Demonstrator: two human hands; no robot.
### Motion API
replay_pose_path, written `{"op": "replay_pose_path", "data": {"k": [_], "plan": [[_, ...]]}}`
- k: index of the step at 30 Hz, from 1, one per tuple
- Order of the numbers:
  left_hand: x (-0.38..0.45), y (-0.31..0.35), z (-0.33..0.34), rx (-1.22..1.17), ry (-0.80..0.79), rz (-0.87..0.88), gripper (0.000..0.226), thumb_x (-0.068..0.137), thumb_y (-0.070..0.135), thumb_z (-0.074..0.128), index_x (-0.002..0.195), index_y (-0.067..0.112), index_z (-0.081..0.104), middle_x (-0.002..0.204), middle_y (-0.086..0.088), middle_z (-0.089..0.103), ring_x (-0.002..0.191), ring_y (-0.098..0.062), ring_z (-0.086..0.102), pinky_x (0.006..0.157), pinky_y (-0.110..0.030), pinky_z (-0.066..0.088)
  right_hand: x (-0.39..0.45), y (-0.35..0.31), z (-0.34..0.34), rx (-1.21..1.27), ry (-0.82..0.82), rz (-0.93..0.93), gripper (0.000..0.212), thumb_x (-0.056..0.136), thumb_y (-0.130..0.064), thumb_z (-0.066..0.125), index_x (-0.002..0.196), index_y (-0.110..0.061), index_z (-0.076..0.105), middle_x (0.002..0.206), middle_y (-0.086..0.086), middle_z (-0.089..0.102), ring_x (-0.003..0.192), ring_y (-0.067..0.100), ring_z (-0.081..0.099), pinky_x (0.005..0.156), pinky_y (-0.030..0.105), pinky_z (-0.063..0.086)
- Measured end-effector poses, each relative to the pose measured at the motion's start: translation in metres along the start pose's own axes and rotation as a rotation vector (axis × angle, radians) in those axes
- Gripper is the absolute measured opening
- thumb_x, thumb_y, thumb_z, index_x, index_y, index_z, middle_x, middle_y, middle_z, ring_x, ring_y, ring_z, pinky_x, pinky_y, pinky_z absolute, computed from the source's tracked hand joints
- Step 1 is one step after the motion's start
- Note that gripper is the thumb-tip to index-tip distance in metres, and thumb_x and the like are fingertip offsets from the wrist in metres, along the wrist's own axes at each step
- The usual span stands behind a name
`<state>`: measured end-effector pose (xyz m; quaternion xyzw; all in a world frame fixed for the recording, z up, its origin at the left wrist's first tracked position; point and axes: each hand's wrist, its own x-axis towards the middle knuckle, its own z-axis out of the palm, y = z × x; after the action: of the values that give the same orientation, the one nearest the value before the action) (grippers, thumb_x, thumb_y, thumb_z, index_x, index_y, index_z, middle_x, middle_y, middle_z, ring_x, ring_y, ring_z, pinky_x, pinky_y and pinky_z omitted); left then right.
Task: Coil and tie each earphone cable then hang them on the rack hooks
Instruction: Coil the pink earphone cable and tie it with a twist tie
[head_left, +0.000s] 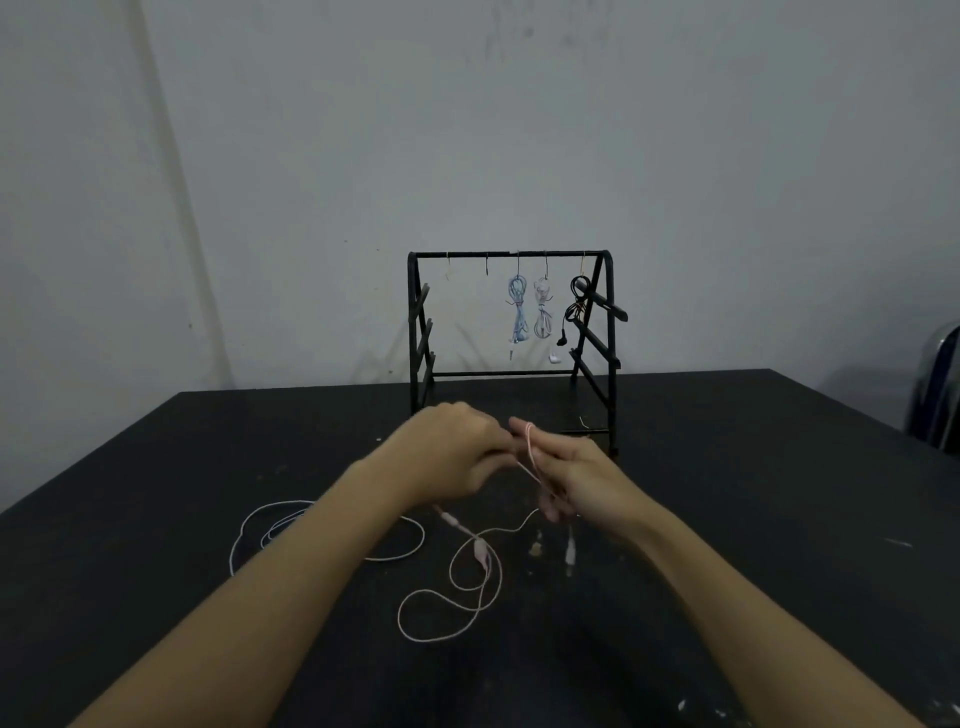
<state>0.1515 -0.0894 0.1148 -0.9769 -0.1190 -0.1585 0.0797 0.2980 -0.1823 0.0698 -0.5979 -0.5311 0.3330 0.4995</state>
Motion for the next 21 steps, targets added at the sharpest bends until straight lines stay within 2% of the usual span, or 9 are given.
{"op": "replay_pose_path", "data": {"k": [3,6,10,13,15,17,19,21], "plan": [[-0.003,-0.019,-0.002,-0.067,0.038,-0.070,0.023,0.092,0.030,0.053,0.103,0.018,0.069,0.091,0.000,0.069,0.079,-0.011,0.059,0.078,-0.030,0.050,-0.007,-0.002,-0.004,0.093,-0.092,0.010,0.040,0.100,-0.009,0.034,0.136,-0.020,0.047,0.121,-0.002,0.064,0.039,0.007,0.041,0.038,0.014,0.032],[-0.002,-0.026,-0.003,-0.070,0.069,-0.122,0.022,0.091,0.030,0.055,0.103,0.018,0.070,0.089,0.003,0.068,0.071,-0.004,0.049,0.073,-0.027,0.049,-0.009,-0.003,-0.004,0.124,-0.165,-0.014,0.040,0.099,-0.007,0.034,0.133,-0.020,0.051,0.120,0.000,0.066,0.040,0.007,0.035,0.039,0.014,0.030],[0.004,-0.028,-0.005,-0.130,-0.017,-0.196,0.019,0.090,0.028,0.058,0.101,0.020,0.071,0.072,0.013,0.057,0.061,0.000,0.049,0.069,-0.026,0.048,-0.009,-0.002,-0.003,0.117,-0.196,-0.070,0.038,0.098,-0.008,0.039,0.130,-0.022,0.054,0.119,0.000,0.067,0.042,0.008,0.033,0.042,0.018,0.028],[0.007,-0.029,-0.008,-0.118,-0.049,-0.205,0.020,0.089,0.032,0.058,0.100,0.021,0.072,0.081,0.009,0.066,0.066,-0.002,0.054,0.069,-0.024,0.045,-0.008,-0.001,0.001,0.040,-0.205,-0.035,0.030,0.097,-0.011,0.044,0.120,-0.018,0.062,0.111,0.002,0.070,0.044,0.009,0.034,0.046,0.023,0.029],[0.010,-0.026,-0.010,-0.064,-0.029,-0.195,0.021,0.089,0.034,0.057,0.099,0.022,0.072,0.090,0.005,0.070,0.076,-0.008,0.060,0.070,-0.024,0.044,-0.005,0.000,0.004,0.026,-0.185,0.015,0.027,0.098,-0.011,0.044,0.118,-0.014,0.062,0.105,0.006,0.071,0.044,0.009,0.034,0.045,0.019,0.031],[0.011,-0.019,-0.010,-0.055,0.038,-0.206,0.021,0.090,0.033,0.057,0.097,0.020,0.072,0.087,0.003,0.071,0.072,-0.011,0.059,0.067,-0.024,0.044,0.001,0.000,0.004,0.076,-0.108,0.045,0.027,0.099,-0.014,0.042,0.118,-0.013,0.061,0.101,0.009,0.071,0.042,0.007,0.036,0.043,0.016,0.033],[0.009,-0.008,-0.007,-0.192,0.131,-0.253,0.020,0.090,0.030,0.057,0.093,0.017,0.072,0.076,0.001,0.069,0.059,-0.010,0.057,0.059,-0.024,0.046,0.007,-0.002,0.002,0.205,-0.013,0.049,0.027,0.099,-0.015,0.040,0.116,-0.014,0.061,0.098,0.009,0.071,0.042,0.006,0.039,0.042,0.016,0.034],[0.006,0.006,0.001,-0.452,0.219,-0.337,0.021,0.091,0.026,0.056,0.083,0.013,0.071,0.065,0.001,0.067,0.049,-0.008,0.058,0.051,-0.021,0.048,0.013,-0.006,-0.001,0.411,0.049,0.053,0.026,0.099,-0.012,0.038,0.115,-0.010,0.059,0.094,0.006,0.070,0.043,0.006,0.042,0.041,0.017,0.034]]}}
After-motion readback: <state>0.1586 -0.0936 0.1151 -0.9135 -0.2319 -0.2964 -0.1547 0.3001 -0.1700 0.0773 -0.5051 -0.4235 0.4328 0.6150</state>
